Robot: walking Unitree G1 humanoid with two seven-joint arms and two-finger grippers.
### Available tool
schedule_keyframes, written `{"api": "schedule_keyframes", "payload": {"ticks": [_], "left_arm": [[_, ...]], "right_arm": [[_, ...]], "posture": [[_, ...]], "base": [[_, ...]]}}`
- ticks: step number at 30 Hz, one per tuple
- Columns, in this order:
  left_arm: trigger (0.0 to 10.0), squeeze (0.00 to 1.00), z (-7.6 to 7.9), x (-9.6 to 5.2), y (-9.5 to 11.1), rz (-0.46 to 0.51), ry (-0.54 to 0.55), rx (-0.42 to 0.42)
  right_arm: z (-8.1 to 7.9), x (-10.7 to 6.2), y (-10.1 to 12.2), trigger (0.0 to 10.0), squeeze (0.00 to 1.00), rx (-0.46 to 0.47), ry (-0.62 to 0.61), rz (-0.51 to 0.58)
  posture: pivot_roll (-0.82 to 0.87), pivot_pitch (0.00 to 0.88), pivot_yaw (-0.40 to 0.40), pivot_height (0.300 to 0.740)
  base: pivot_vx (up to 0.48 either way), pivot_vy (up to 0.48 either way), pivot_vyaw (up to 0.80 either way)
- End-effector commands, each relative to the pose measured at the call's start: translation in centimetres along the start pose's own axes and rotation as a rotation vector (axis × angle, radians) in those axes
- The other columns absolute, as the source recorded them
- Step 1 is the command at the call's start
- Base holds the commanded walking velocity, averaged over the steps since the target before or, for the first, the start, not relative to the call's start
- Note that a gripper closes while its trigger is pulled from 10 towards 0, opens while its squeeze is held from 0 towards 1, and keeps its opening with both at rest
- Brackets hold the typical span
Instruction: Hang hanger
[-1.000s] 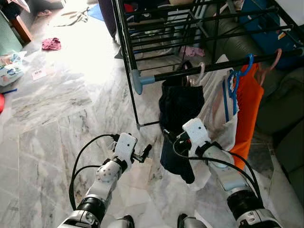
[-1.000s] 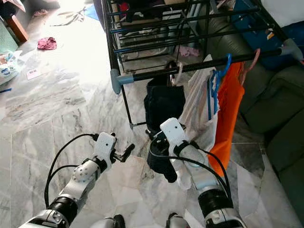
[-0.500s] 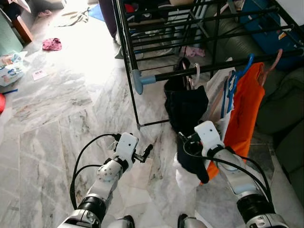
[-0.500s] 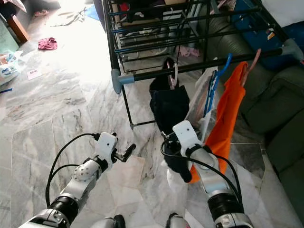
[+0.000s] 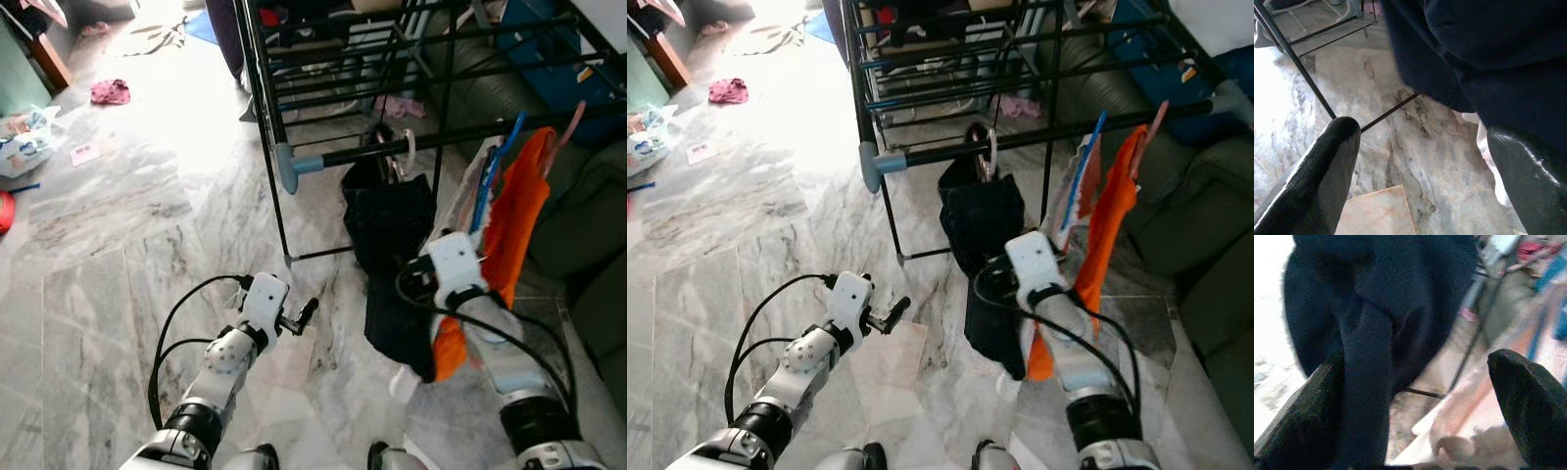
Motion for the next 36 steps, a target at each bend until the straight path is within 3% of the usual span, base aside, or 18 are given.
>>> {"api": "schedule_keyframes", "payload": {"ticks": [1,10,14,20,21,22,31,33,34,35,36], "left_arm": [[10.0,0.00,-0.1,-0.2,-0.7,-0.031,0.006,-0.001],[10.0,0.00,0.0,-0.2,-0.8,-0.038,0.003,0.000],[10.0,0.00,0.0,-0.2,-0.9,-0.041,0.002,-0.001],[10.0,0.00,0.0,-0.2,-1.1,-0.050,0.008,0.002],[10.0,0.00,0.0,-0.2,-1.1,-0.052,0.009,0.003],[10.0,0.00,0.0,-0.2,-1.2,-0.054,0.010,0.003],[10.0,0.00,0.0,-0.3,-1.4,-0.065,0.013,0.007],[10.0,0.00,0.1,-0.3,-1.5,-0.072,0.012,0.011],[10.0,0.00,0.1,-0.3,-1.5,-0.072,0.012,0.011],[10.0,0.00,0.1,-0.3,-1.5,-0.074,0.011,0.012],[10.0,0.00,0.2,-0.3,-1.5,-0.075,0.009,0.013]], "right_arm": [[2.1,-0.4,-0.4,10.0,0.00,-0.015,-0.085,-0.031],[3.0,-0.6,-0.2,10.0,0.00,-0.002,-0.080,-0.009],[2.4,-0.5,0.5,10.0,0.00,0.007,-0.015,0.025],[1.3,-0.4,0.0,10.0,0.00,0.018,0.073,-0.011],[1.0,-0.3,0.1,8.9,0.00,0.030,0.089,-0.001],[0.7,-0.2,0.2,0.0,0.00,0.037,0.102,0.001],[-0.5,0.5,0.2,0.0,0.00,0.056,0.145,-0.020],[-1.0,1.0,0.5,1.6,0.00,0.130,0.143,-0.026],[-1.0,1.0,0.5,1.6,0.00,0.130,0.143,-0.026],[-1.2,1.3,0.5,9.9,0.00,0.153,0.129,-0.032],[-1.4,1.4,0.5,9.2,0.00,0.177,0.126,-0.034]], "posture": [[-0.04,0.190,0.094,0.740],[-0.05,0.194,0.098,0.740],[-0.05,0.193,0.097,0.740],[-0.04,0.193,0.092,0.740],[-0.04,0.193,0.091,0.740],[-0.04,0.193,0.091,0.740],[-0.04,0.196,0.091,0.740],[-0.04,0.195,0.093,0.740],[-0.04,0.195,0.093,0.740],[-0.04,0.195,0.094,0.740],[-0.04,0.195,0.093,0.740]], "base": [[0.000,0.000,0.00],[0.000,0.000,0.00],[0.000,0.000,0.00],[0.000,0.000,0.00],[0.000,0.000,0.00],[0.000,0.000,0.00],[0.000,0.000,0.00],[0.000,0.000,0.00],[0.000,0.000,0.00],[0.000,0.000,0.00],[0.000,0.000,0.00]]}}
Point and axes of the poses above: a point about 5 cm out from each wrist's last joint towards the gripper, its own x axis pointing out of the wrist towards the gripper, its own y axis along the axis of the wrist's last joint, z = x × y, the point moved 4 cm from there along x, pointing out of the wrist towards the gripper, and after that the axes turned 1 degree about -x, right-handed, at the moved point
